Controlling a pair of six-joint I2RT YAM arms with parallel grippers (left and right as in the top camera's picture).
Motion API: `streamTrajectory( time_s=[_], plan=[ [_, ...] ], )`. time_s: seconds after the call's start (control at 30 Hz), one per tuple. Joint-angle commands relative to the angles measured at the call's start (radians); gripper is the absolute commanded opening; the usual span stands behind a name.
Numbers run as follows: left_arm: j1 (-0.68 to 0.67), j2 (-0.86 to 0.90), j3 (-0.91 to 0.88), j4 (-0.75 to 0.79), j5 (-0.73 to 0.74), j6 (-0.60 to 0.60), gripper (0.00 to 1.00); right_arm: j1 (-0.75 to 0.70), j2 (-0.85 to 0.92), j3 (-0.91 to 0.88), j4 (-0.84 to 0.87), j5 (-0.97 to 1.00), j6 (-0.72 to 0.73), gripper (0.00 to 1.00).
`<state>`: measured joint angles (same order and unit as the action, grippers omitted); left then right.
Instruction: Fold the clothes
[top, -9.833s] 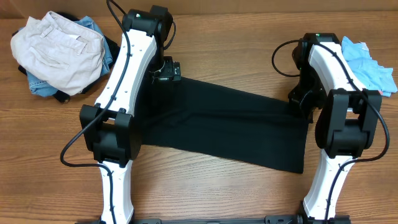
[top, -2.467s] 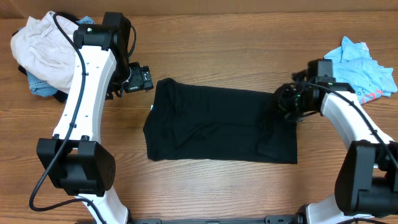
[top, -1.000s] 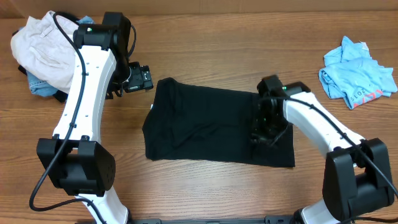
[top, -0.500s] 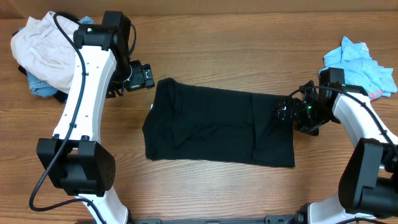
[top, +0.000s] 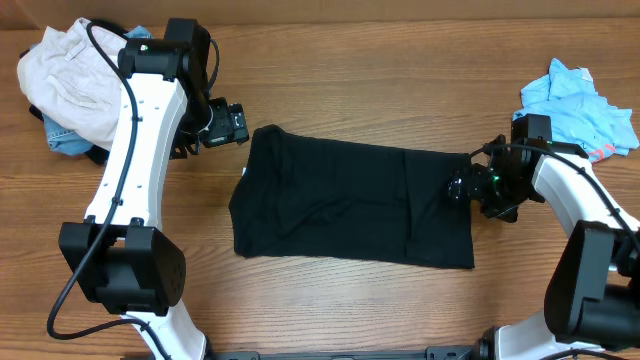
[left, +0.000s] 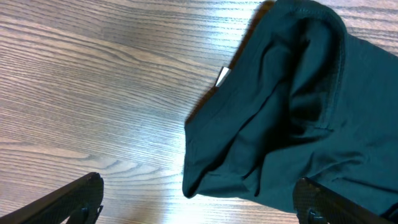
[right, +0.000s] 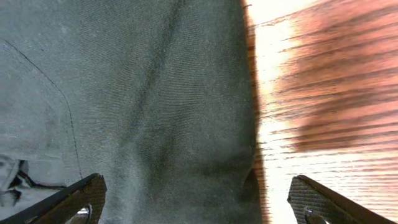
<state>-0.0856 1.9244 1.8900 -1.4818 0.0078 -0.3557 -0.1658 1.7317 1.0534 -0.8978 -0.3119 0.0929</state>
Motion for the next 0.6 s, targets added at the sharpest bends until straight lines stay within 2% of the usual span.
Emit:
streamTrajectory(
  time_s=[0.0, 0.23, 0.3, 0.37, 0.4, 0.5, 0.57],
  plan=[
    [-0.006, -0.013, -0.005, -0.003, 0.012, 0.023, 1.00, 0.001, 0.051, -0.007, 0.003, -0.049, 0.005, 0.94],
    [-0.006, -0.013, -0.005, -0.003, 0.012, 0.023, 1.00, 0.009, 0.072, -0.013, -0.003, -0.095, 0.004, 0.86],
    [-0.006, -0.013, -0.005, -0.003, 0.011, 0.023, 1.00, 0.024, 0.072, -0.036, 0.015, -0.094, 0.005, 0.58],
    [-0.006, -0.013, -0.005, -0.006, 0.011, 0.023, 1.00, 0.024, 0.072, -0.040, 0.011, -0.094, 0.005, 0.39],
    [-0.006, -0.013, -0.005, -0.006, 0.012, 0.023, 1.00, 0.024, 0.072, -0.040, 0.011, -0.094, 0.012, 0.25],
    [-0.006, -0.013, -0.005, -0.006, 0.011, 0.023, 1.00, 0.024, 0.071, -0.039, 0.015, -0.090, 0.014, 0.04],
    [-0.006, -0.013, -0.005, -0.006, 0.011, 0.023, 1.00, 0.000, 0.071, -0.009, -0.010, -0.011, 0.099, 0.04]
  ],
)
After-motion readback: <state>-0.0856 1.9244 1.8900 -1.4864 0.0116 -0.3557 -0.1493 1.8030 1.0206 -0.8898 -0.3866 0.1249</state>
